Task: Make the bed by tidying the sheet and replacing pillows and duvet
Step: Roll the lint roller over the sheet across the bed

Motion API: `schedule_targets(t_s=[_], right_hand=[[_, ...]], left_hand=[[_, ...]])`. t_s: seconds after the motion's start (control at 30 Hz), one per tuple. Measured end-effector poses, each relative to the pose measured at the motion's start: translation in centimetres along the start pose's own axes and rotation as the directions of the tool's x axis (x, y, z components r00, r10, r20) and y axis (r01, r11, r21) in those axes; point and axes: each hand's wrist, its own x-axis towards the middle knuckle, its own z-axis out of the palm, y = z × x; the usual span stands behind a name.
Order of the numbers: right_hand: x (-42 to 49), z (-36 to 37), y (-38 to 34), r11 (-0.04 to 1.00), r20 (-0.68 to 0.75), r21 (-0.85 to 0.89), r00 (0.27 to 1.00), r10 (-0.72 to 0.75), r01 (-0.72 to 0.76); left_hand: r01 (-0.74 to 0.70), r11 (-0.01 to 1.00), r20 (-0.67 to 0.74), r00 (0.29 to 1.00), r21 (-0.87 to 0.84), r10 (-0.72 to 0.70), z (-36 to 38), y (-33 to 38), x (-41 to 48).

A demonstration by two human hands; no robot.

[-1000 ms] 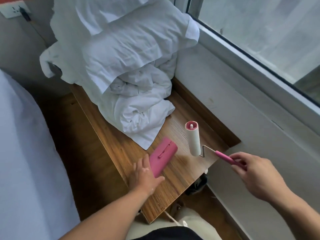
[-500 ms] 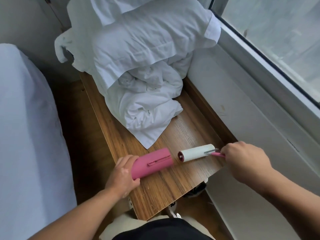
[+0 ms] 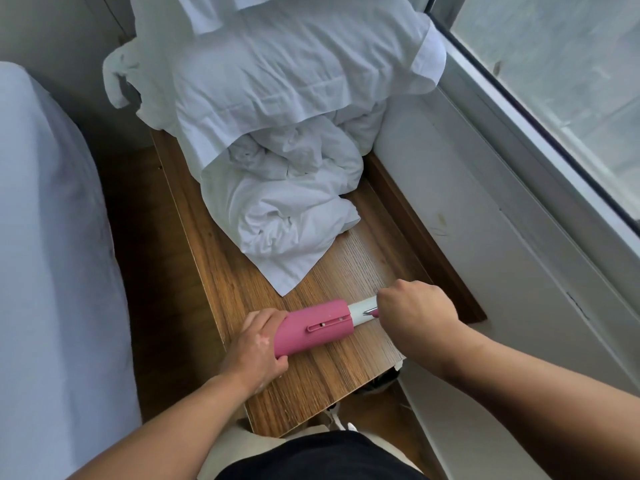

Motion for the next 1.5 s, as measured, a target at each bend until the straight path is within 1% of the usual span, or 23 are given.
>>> schedule_targets(t_s=[0.1, 0.13, 0.2, 0.27, 0.33, 0.37, 0.43, 0.53, 0.63, 0.8, 0.97, 1.23, 1.33, 1.43, 1.5], right_hand=[[1.1, -0.3, 0.9, 0.998, 0.011, 0.046, 0.999, -0.049, 0.048], [1.4, -0.3, 1.4, 0.994, 0.007, 0.088, 0.998, -0.060, 0.059], [1.5, -0.4, 2.4, 0.968, -0.024, 0.233, 0.996, -0.089, 0.093], [1.3, 0.0, 3.6, 0.896, -0.082, 0.423, 0.991, -0.109, 0.134], [1.0, 0.7, 4.3, 0.820, -0.175, 0.536, 0.977, -0.121, 0.198], [1.0, 1.4, 4.5, 0.805, -0.224, 0.547, 0.967, -0.124, 0.230], [1.2, 2.9, 4.3, 0.803, -0.277, 0.532, 0.951, -0.135, 0.268], [1.7, 4.2, 3.3, 0.781, -0.296, 0.536, 0.938, -0.181, 0.320], [2.0, 3.6, 2.8, 0.750, -0.321, 0.564, 0.929, -0.187, 0.346], [2.2, 2.5, 1.7, 0.707, -0.309, 0.606, 0.927, -0.211, 0.363], [3.1, 2.5, -0.2, 0.708, -0.317, 0.582, 0.913, -0.257, 0.401], [3.8, 1.5, -3.6, 0.671, -0.347, 0.568, 0.878, -0.330, 0.476], [4.0, 1.7, -3.9, 0.660, -0.351, 0.584, 0.880, -0.320, 0.473], [4.2, 1.9, -4.1, 0.626, -0.337, 0.639, 0.894, -0.295, 0.448], [4.6, 2.0, -4.2, 0.630, -0.332, 0.646, 0.902, -0.276, 0.431]], left_hand=[[0.008, 1.000, 0.035, 0.999, -0.001, -0.008, 0.4, -0.3, 0.7], [0.007, 1.000, 0.040, 0.999, 0.004, -0.007, 0.5, -0.4, 0.9], [0.005, 1.000, 0.047, 0.999, 0.013, -0.006, 0.5, -0.4, 1.2], [0.014, 1.000, 0.060, 0.998, 0.016, -0.015, 0.4, -0.3, 1.5], [0.032, 0.999, 0.068, 0.997, 0.015, -0.033, 0.5, -0.3, 1.5], [0.046, 0.999, 0.070, 0.996, 0.010, -0.046, 0.5, -0.3, 1.5], [0.063, 0.998, 0.069, 0.996, 0.006, -0.064, 0.6, -0.5, 1.3], [0.075, 0.997, 0.080, 0.994, -0.011, -0.074, 0.7, -0.8, 1.4], [0.098, 0.994, 0.098, 0.991, -0.041, -0.093, 0.7, -1.0, 1.4], [0.112, 0.992, 0.102, 0.989, -0.064, -0.105, 0.7, -0.8, 1.5], [0.130, 0.987, 0.116, 0.986, -0.091, -0.119, 0.7, -0.7, 1.6], [0.134, 0.978, 0.130, 0.985, -0.157, -0.114, 0.8, -1.1, 1.8], [0.124, 0.978, 0.137, 0.985, -0.166, -0.101, 0.8, -1.2, 2.0], [0.116, 0.980, 0.151, 0.984, -0.162, -0.092, 0.8, -1.2, 2.1], [0.115, 0.979, 0.155, 0.984, -0.168, -0.089, 0.6, -1.0, 2.2]])
